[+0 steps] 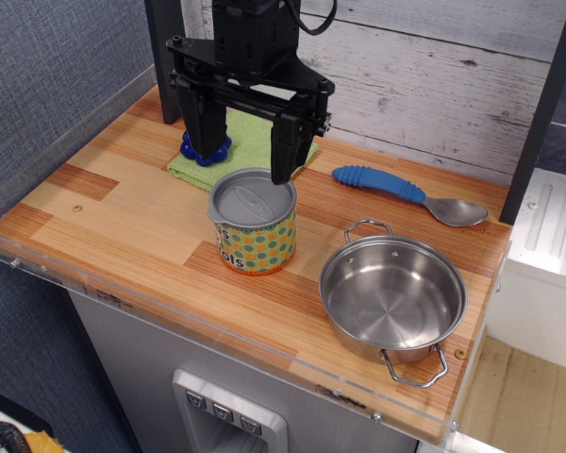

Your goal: Move the can to the left edge of the table

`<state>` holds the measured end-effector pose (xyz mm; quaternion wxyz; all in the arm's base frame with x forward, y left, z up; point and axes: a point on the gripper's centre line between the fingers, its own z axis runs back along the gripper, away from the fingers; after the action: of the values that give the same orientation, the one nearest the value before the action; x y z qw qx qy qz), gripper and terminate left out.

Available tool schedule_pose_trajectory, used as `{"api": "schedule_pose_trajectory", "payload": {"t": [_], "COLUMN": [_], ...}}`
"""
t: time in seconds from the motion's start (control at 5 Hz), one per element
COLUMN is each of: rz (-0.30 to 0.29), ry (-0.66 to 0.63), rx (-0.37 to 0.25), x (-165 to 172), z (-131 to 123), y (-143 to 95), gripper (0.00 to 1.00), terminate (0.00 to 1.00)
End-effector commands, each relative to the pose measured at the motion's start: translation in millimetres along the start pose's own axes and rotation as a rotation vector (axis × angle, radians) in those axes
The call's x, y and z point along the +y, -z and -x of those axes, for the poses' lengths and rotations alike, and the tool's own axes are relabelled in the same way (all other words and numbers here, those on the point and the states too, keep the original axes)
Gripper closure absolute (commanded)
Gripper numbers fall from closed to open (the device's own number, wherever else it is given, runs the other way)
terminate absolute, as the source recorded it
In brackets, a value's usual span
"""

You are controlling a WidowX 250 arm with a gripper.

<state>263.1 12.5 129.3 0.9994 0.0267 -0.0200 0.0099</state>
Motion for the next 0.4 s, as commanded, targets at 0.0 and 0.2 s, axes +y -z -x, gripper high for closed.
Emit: {"api": "schedule_pose_trajectory", "payload": {"t": [0.0,0.2], "rz": [0.0,0.015], "ry": [0.0,-0.249], "rx": [0.0,0.049], "x": [0.0,-15.3], "z": [0.0,5.7], "y": [0.0,12.3], "gripper": [0.0,0.0], "terminate": [0.0,0.0]}}
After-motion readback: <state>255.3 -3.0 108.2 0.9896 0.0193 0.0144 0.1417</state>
